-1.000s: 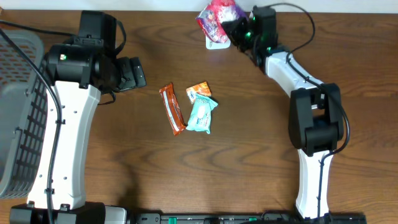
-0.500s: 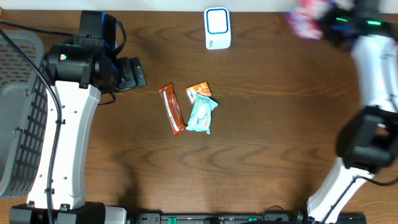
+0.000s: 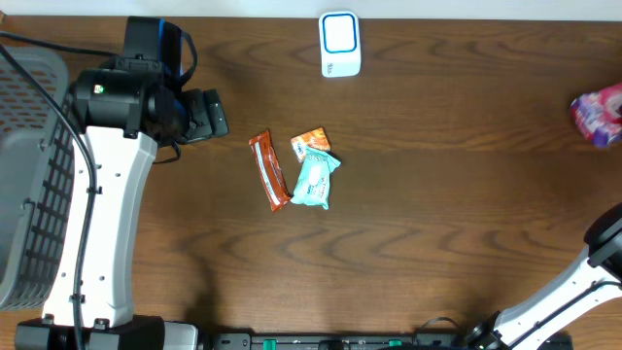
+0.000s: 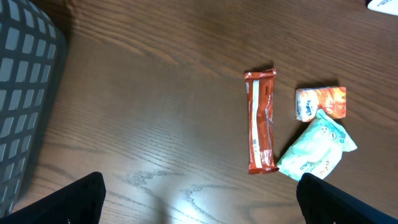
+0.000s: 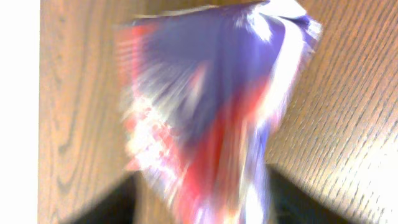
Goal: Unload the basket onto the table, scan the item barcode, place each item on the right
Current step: 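Move the pink bag right and drop it at the table's right edge, then swing the right gripper back to the teal pack and grasp it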
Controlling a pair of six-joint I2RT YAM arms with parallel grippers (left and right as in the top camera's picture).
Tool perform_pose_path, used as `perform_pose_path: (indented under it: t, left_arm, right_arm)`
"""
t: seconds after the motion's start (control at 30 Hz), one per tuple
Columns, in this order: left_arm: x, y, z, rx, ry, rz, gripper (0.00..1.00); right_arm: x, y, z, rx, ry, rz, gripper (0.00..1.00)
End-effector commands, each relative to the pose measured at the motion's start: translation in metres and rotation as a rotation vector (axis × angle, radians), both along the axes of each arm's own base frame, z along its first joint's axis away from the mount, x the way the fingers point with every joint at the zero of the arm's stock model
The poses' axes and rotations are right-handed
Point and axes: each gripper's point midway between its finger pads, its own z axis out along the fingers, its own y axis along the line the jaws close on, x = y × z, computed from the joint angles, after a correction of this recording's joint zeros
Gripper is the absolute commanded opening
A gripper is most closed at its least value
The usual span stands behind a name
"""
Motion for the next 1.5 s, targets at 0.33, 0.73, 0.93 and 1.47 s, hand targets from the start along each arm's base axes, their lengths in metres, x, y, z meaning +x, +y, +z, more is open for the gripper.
perform_pose_path:
  t: [0.33,0.73,0.93,1.47]
  left_arm:
    - [0.000,0.001,-0.003,-0.001,0.012,0.012,0.98]
    - [0.000,0.001,-0.003,-0.001,0.012,0.012,0.98]
    - [0.000,0.001,-0.003,-0.001,0.012,0.012,0.98]
    - [0.000,0.001,-0.003,-0.001,0.012,0.012,0.98]
  right_arm:
    - [0.002,0.088,0.126,-0.078,-0.258,0.494,0.99]
    - [-0.028,0.291,0.161,0.057,-0.203,1.008,0.99]
    - [-0.058,0.394,0.094,0.176,-0.011,1.264,0.92]
    - [-0.097,0.563,-0.052,0.153,0.102,1.167,0.62]
